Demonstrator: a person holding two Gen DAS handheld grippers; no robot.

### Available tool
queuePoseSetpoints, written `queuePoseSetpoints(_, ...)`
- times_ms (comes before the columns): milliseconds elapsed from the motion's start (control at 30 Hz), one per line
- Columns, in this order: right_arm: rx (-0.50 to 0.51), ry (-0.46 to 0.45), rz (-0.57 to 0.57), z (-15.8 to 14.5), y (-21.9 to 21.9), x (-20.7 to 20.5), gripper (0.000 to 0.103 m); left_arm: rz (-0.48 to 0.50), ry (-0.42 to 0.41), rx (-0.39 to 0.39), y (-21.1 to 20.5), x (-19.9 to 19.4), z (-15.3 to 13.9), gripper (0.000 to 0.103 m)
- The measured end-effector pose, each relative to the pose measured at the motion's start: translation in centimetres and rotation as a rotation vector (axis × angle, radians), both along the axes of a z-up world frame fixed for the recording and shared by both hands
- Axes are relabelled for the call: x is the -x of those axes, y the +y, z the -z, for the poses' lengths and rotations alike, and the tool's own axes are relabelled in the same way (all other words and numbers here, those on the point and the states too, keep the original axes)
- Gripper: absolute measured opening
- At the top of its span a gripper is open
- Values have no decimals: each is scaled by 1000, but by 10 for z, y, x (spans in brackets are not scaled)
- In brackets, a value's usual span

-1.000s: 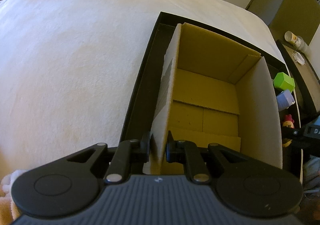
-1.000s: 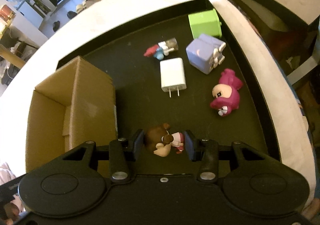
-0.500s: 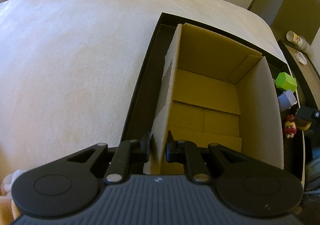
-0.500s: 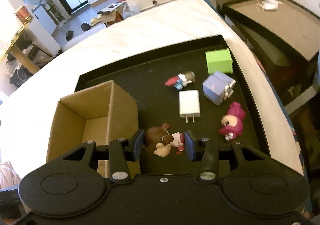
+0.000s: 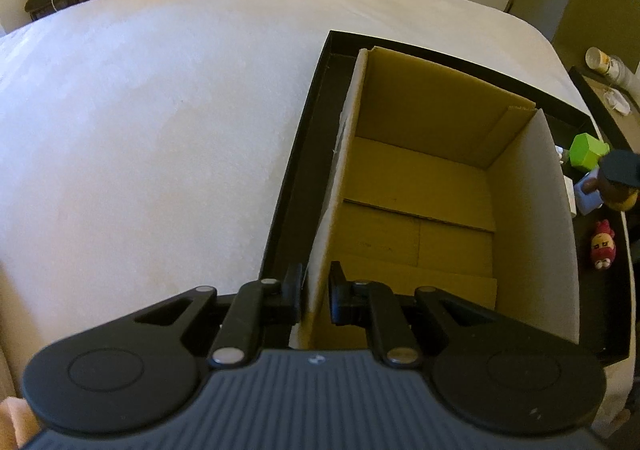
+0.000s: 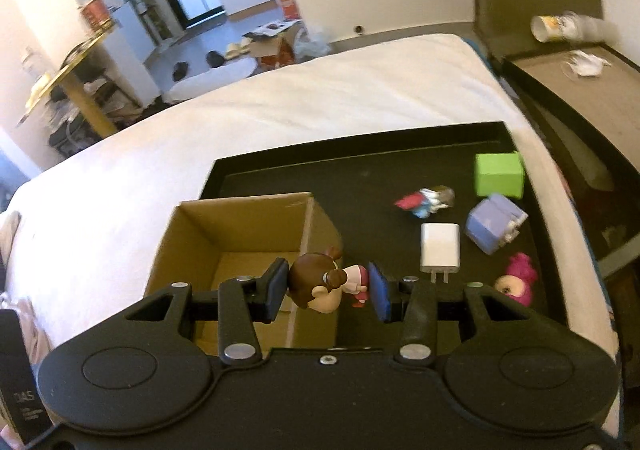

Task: Organize rigid objects
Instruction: 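Lift the figurine with the right gripper and carry it over the box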

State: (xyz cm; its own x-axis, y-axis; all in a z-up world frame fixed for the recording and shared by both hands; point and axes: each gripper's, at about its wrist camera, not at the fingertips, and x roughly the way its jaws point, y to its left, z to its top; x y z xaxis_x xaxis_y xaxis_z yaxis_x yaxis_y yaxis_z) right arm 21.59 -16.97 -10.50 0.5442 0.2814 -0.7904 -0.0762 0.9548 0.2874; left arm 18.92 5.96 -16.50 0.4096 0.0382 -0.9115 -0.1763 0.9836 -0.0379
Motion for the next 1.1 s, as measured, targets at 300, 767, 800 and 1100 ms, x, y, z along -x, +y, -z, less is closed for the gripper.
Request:
queuePoseSetpoints(300, 4, -21, -81, 0, 26, -3, 43, -11, 1, -30, -9, 1, 0, 12)
queuePoseSetpoints(767, 28, -25, -218, 7, 69, -5, 43, -25, -7, -16, -3, 2, 1, 12)
queuePoseSetpoints(800, 24, -20, -221, 8, 72, -6, 43, -27, -7, -13, -2, 2, 2, 12)
queuePoseSetpoints(1100, 7, 5, -270, 14, 88, -10, 43, -44, -10, 8, 3, 2, 3, 12)
